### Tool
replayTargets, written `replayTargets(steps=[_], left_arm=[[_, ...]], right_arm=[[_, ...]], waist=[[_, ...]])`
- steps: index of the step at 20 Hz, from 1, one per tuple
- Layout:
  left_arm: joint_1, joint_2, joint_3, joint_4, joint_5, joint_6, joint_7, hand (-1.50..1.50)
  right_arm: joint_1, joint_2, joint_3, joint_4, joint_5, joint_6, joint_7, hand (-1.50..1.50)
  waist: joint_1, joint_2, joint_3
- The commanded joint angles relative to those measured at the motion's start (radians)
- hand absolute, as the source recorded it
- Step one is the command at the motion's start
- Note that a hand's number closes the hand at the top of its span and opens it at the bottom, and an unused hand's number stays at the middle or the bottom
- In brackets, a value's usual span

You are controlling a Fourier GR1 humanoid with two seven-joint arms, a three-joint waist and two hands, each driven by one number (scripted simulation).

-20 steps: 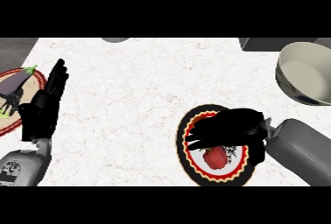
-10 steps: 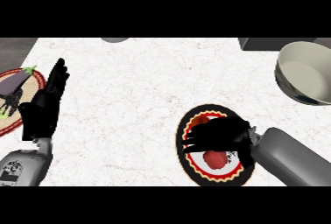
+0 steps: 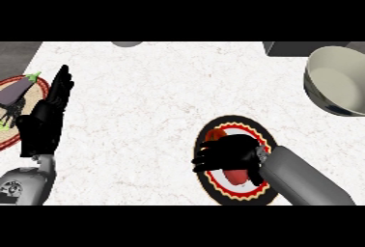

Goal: Pick the bell pepper from the plate and place it in the bowl

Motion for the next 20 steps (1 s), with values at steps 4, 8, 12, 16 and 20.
replayTargets(steps=[4,8,12,16,20], left_arm=[[-0.035,-0.045,-0.011,0.019,-0.048,0.001,0.034,0.00],[-0.013,-0.023,0.034,0.028,-0.027,-0.048,-0.008,0.00],[-0.042,-0.029,0.052,-0.007,-0.051,-0.041,0.055,0.00],[-0.016,-0.031,0.052,-0.004,-0.039,-0.045,0.023,0.00],[0.004,-0.032,0.073,0.006,-0.044,-0.019,0.025,0.00]], right_arm=[[0.031,0.048,0.026,0.035,0.140,-0.094,-0.091,1.50],[-0.002,0.057,-0.046,0.194,0.159,-0.190,-0.238,1.50],[0.035,0.134,-0.065,0.181,0.191,-0.157,-0.202,1.50],[0.105,0.200,-0.179,0.133,0.104,-0.068,0.068,1.50],[0.229,0.232,-0.399,0.157,0.016,-0.119,0.351,1.50]], waist=[[-0.005,0.001,0.000],[0.002,0.003,0.000],[-0.001,0.001,0.000],[-0.013,-0.004,0.000],[-0.096,-0.015,-0.001]])
